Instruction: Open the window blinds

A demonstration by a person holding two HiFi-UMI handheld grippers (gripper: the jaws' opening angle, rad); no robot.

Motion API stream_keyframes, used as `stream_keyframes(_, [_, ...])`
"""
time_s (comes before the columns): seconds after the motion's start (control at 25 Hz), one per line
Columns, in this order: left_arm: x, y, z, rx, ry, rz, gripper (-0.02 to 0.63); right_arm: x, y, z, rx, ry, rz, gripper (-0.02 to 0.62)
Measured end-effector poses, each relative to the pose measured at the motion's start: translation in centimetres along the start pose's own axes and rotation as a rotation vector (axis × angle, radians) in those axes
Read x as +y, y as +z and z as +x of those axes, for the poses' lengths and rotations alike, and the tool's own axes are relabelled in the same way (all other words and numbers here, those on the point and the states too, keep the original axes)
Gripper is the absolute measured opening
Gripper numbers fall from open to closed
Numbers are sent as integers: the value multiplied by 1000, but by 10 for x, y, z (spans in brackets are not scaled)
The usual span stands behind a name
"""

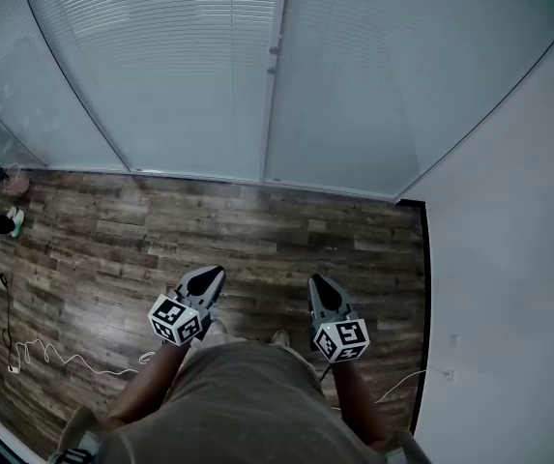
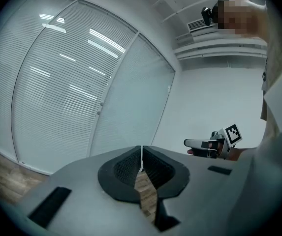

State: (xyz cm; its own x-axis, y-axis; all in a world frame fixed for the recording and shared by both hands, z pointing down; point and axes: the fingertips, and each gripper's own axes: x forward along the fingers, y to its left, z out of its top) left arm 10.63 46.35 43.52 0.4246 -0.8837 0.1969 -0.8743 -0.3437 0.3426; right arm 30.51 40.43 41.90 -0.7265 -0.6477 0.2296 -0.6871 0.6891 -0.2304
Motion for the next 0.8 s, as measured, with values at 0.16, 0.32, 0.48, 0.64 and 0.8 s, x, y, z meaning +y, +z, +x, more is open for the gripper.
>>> stream_keyframes(0.16, [-8, -5, 2, 3, 5, 0, 26, -1, 0, -8, -7, 14, -20, 32])
stream_keyframes(0.32, [-23, -10, 5, 7, 7, 4, 26, -5, 2, -19, -16, 31, -21, 44])
stream_keyframes(0.48, [-42, -13, 10, 10, 10, 9, 26, -12, 4, -33, -23, 45, -33, 44])
stream_keyframes(0.64, [-63, -21, 19, 8, 23, 11, 26, -29, 4, -49, -25, 56, -39, 44])
stream_keyframes(0.8, [-86, -30, 26, 4, 41, 8, 26, -43, 6, -68, -30, 78, -42, 44])
